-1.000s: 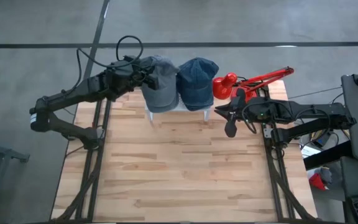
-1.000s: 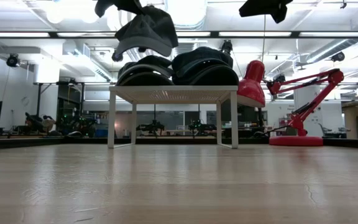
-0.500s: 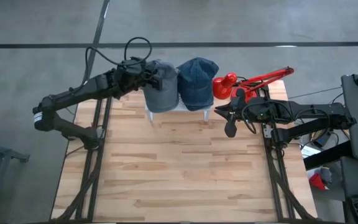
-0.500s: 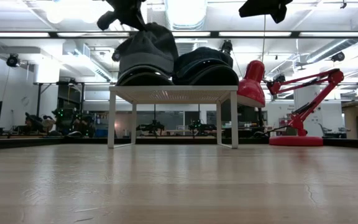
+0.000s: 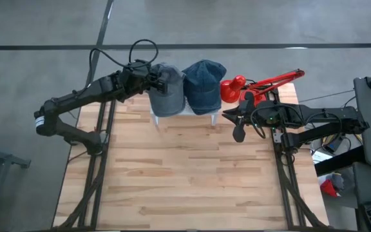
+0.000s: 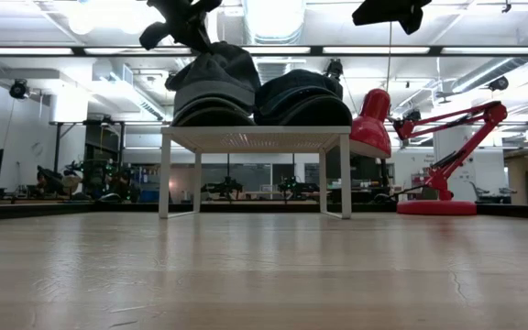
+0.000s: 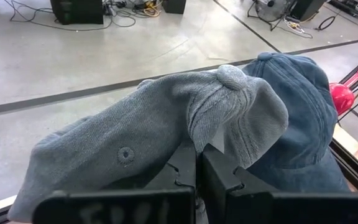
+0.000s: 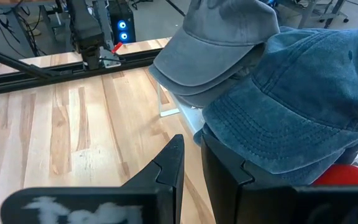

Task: Pick & Place hat
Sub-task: Stack the gray cap on the gray cap on the shelf

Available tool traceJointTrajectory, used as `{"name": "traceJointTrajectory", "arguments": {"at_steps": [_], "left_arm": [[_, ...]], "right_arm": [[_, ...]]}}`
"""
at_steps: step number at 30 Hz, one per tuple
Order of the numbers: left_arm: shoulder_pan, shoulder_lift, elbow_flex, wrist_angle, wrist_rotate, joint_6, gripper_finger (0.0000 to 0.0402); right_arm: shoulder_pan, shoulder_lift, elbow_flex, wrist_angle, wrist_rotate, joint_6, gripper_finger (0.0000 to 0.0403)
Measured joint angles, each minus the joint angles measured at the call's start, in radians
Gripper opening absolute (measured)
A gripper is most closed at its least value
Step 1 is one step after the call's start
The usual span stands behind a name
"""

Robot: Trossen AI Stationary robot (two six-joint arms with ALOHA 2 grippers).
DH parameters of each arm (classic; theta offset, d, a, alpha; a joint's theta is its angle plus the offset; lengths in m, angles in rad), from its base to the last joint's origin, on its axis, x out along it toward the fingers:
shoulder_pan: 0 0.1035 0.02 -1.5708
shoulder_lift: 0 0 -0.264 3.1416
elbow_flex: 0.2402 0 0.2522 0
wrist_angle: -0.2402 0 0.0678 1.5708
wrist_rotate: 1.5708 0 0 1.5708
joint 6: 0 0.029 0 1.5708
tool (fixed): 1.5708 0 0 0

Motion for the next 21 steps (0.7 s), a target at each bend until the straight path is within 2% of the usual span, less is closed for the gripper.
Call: {"name": "traceJointTrajectory", "arguments": {"at_steps": [14, 21], "left_arm": [[0.000, 0.063, -0.002, -0.003, 0.010, 0.005, 0.0014], [0.000, 0.069, -0.002, -0.003, 0.021, 0.011, 0.0053]], "right_arm": [[0.000, 0.000, 0.000, 0.000, 0.000, 0.005, 0.0052], [0.001, 0.000, 0.000, 0.000, 0.000, 0.005, 0.0052]]}}
